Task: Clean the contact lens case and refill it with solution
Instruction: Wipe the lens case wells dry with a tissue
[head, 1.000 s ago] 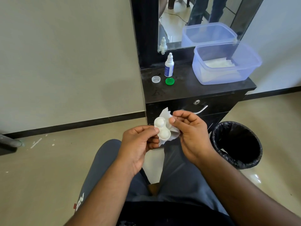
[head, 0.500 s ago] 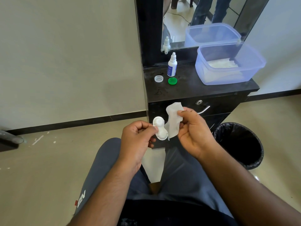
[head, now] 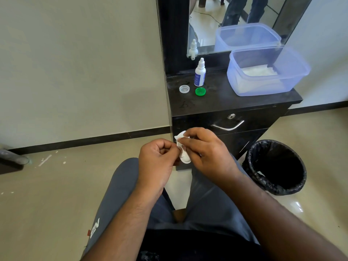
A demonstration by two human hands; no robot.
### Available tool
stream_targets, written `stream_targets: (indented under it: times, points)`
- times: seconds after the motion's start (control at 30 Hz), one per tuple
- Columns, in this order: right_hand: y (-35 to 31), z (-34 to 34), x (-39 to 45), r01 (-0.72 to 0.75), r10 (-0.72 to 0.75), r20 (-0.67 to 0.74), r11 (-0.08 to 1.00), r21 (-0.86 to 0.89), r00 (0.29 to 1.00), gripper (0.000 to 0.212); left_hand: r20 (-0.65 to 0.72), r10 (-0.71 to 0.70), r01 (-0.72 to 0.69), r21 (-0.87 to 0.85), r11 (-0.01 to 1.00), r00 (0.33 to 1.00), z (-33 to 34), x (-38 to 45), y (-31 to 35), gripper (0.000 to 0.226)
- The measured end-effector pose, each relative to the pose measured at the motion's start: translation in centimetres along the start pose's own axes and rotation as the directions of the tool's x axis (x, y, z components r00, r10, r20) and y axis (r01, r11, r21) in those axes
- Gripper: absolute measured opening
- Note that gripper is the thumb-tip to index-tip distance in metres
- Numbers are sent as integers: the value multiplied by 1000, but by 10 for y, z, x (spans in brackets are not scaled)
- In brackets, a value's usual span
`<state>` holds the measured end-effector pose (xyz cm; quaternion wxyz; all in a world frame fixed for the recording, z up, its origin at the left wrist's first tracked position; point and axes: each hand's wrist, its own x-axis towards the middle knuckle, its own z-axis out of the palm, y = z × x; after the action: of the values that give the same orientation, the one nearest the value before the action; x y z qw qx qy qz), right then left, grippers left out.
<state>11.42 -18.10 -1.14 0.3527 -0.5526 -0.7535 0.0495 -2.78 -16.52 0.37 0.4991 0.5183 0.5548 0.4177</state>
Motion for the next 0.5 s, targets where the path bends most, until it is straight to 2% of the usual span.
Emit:
stream_targets:
  times: [0.1, 0.23, 0.37, 0.47, 0.5]
  points:
    - [-1, -1, -1, -6, 5, -12, 999, -41, 1000, 21, -4, 40, -40, 61, 997, 999, 0, 1, -3, 10]
    - [-1, -2, -1, 103, -97, 72, 992, -77, 993, 23, 9, 111, -112, 154, 982, 994, 1, 2, -7, 10]
    - [2, -9, 4, 31, -26, 58, 996, -82, 998, 25, 9, 127, -126, 177, 976, 992, -1, 4, -8, 7]
    - [-1, -5, 3, 150, -143, 98, 986, -69, 985, 18, 6, 165, -162, 208, 964, 986, 0, 3, -10, 9]
    - [0, -3, 3, 151, -144, 99, 987, -60, 985, 19, 0, 179, -175, 216, 960, 984, 0, 3, -10, 9]
